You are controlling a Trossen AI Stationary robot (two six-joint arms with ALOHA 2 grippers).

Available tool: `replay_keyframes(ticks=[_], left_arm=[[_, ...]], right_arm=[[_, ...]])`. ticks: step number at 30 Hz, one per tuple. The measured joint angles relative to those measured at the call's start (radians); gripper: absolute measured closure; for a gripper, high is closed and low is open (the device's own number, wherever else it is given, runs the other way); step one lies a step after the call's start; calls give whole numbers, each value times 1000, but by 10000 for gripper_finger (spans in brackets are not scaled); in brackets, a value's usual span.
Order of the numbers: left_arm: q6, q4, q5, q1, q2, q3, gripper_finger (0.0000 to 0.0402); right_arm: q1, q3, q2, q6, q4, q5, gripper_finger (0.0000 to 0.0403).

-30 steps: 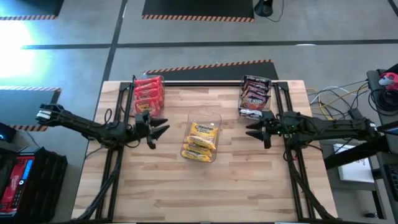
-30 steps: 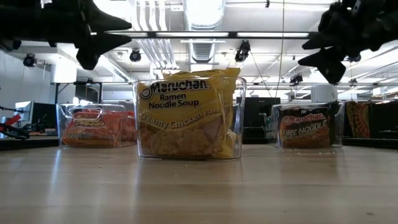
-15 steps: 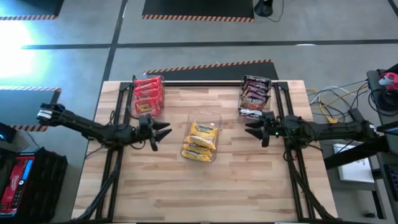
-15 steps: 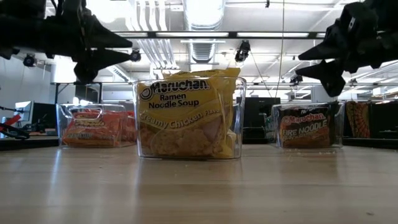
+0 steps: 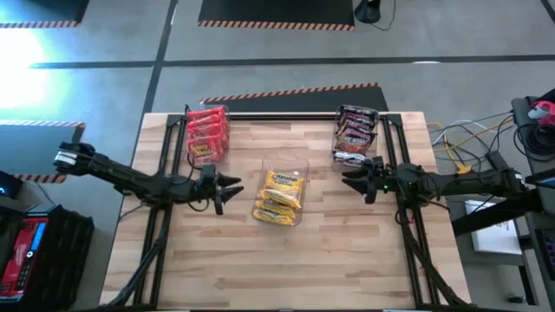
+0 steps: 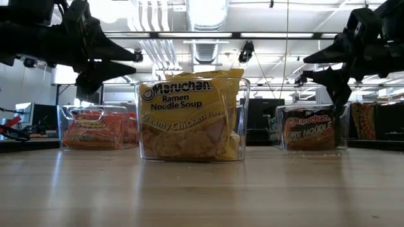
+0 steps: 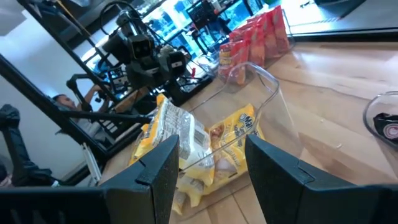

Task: Sort Maruchan noodles
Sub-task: Return to Home Position

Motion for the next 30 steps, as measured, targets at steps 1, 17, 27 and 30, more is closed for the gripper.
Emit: replay_keyframes(ticks=[1,17,27,30], left_arm=[[-6,0,1,0,10,0,249],[-104,338,60,0,101,-155,249],[-32,333,87,0,110,-151,249],[-31,332,87,0,110,-151,249]], right_arm=[[0,0,1,0,0,2,232],[0,-1,9,39,-7,8,232],[0,-1,9,39,-9,0,232],[0,-1,9,39,-9,0,232]])
